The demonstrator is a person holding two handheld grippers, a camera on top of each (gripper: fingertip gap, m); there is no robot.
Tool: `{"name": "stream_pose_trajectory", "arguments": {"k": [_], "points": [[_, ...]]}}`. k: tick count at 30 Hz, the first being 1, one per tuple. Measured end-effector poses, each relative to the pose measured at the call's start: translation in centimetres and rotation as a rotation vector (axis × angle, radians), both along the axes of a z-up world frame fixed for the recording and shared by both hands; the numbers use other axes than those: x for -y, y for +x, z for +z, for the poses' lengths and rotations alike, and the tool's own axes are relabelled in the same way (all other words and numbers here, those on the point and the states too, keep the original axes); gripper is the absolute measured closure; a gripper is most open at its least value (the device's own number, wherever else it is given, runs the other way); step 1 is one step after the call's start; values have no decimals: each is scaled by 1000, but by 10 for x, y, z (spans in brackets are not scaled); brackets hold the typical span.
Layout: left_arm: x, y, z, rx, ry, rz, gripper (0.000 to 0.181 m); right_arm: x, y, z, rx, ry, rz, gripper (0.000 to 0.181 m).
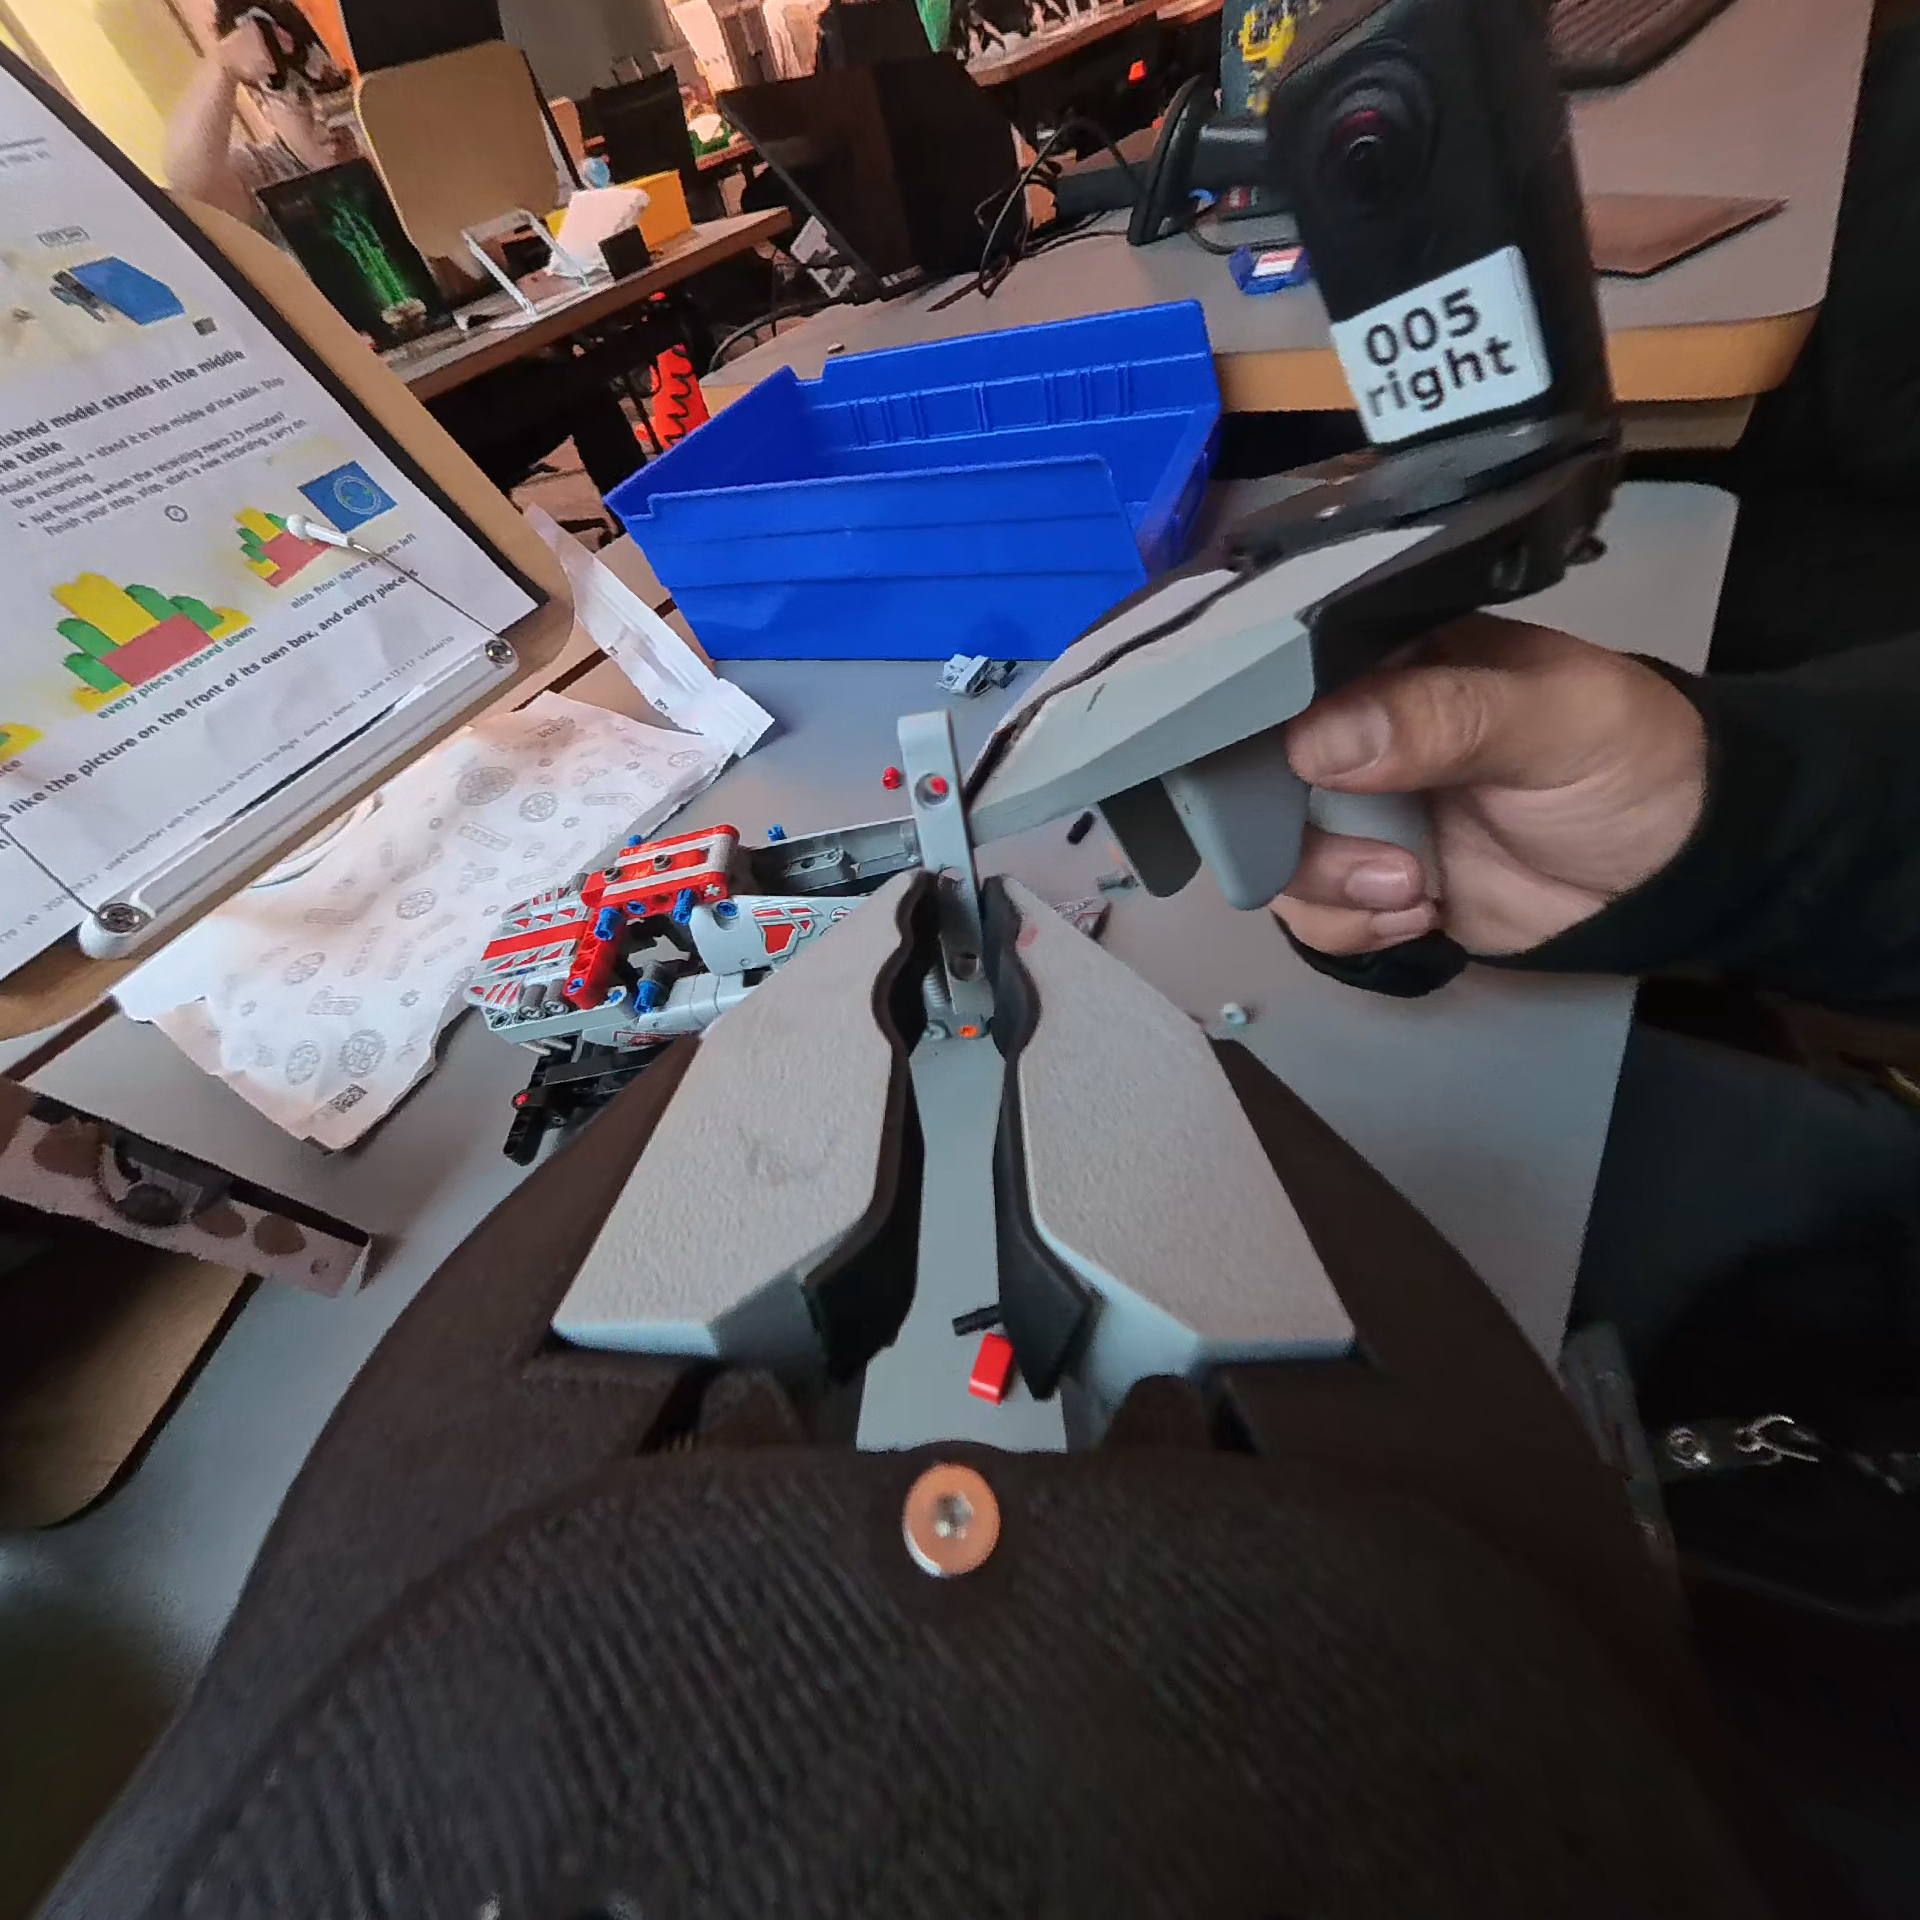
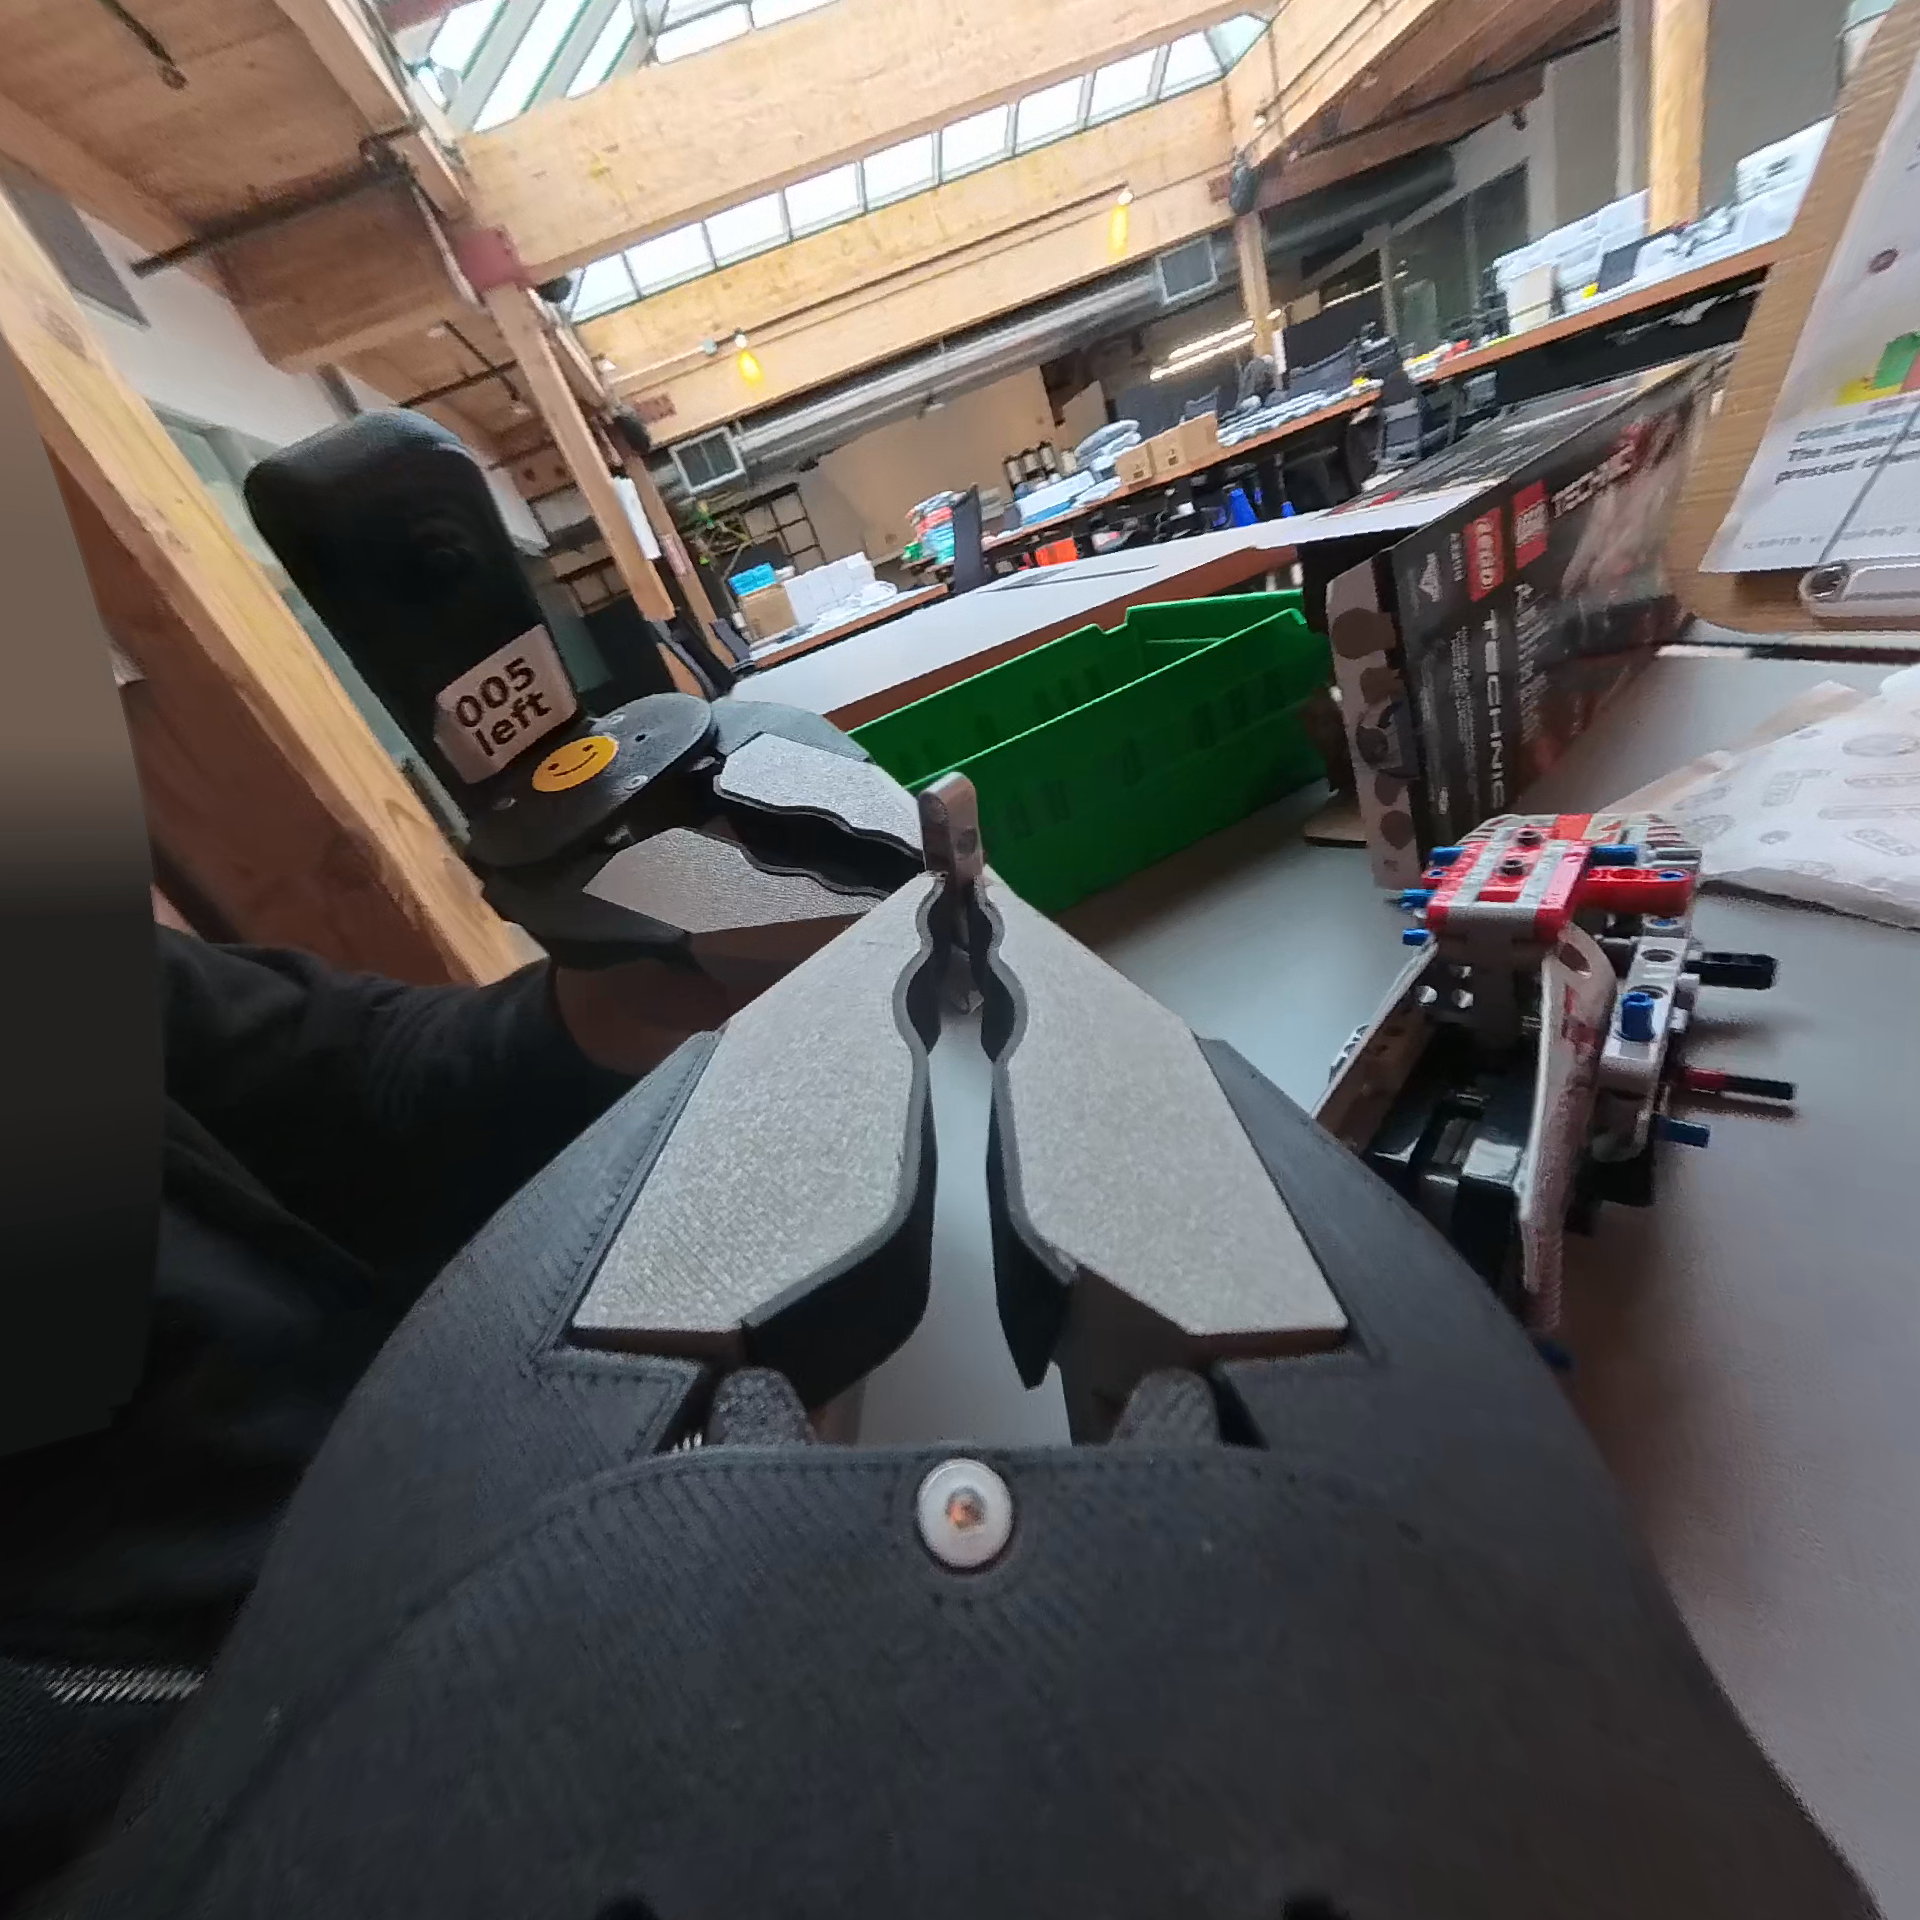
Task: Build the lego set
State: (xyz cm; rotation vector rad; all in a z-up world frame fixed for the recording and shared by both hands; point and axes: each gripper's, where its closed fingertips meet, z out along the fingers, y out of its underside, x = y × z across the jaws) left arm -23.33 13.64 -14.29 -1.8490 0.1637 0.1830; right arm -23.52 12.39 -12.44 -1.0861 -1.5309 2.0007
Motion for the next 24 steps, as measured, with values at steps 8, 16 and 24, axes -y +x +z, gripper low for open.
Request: {"name": "stream_pose_trajectory", "arguments": {"k": [8,16,24], "points": [[-2,-3,-1,-4,12,39,174,-3,-3,-1,-54,86,-215,181],[-4,-10,-7,-151,-14,103,174,-6,-8,-9,11,-82,-259,181],[-2,-12,-5,-324,-35,26,175,-5,-6,-10,9,-156,-119,181]]}}
